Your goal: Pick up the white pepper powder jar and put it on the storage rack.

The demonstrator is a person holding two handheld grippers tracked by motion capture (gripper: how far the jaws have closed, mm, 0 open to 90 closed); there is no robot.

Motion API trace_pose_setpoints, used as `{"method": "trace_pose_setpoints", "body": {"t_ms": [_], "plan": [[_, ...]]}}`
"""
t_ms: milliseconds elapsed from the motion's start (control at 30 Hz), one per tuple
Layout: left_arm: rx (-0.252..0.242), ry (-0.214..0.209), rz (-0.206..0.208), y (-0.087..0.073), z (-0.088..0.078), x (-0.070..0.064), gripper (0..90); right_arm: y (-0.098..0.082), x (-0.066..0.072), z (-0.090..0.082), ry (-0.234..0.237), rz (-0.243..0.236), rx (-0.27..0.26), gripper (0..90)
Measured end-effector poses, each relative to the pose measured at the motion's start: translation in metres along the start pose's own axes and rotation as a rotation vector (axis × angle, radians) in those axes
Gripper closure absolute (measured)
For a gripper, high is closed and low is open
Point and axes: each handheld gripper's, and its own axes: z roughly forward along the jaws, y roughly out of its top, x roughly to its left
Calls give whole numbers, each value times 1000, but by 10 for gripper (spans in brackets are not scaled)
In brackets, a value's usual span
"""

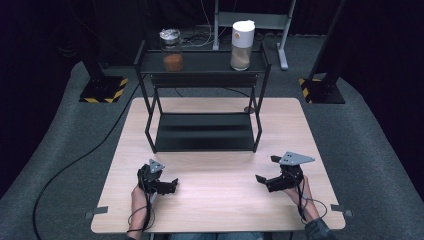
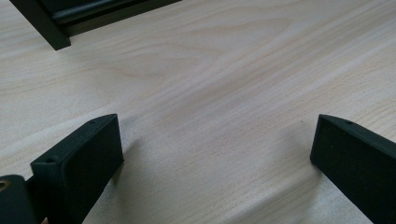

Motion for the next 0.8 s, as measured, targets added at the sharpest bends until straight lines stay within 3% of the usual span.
{"method": "trace_pose_setpoints", "body": {"t_ms": [133, 267, 467, 800], "plan": [[0, 0, 0, 0, 0, 0, 15, -17, 5, 1, -8, 25, 15, 0], [0, 0, 0, 0, 0, 0, 15, -27, 11, 0, -30, 20, 35, 0], [-2, -1, -1, 0, 0, 0, 15, -35, 14, -3, -56, 22, 39, 0], [-2, -2, 0, 0, 1, 0, 15, -44, 12, -5, -57, 46, 29, 0]]}}
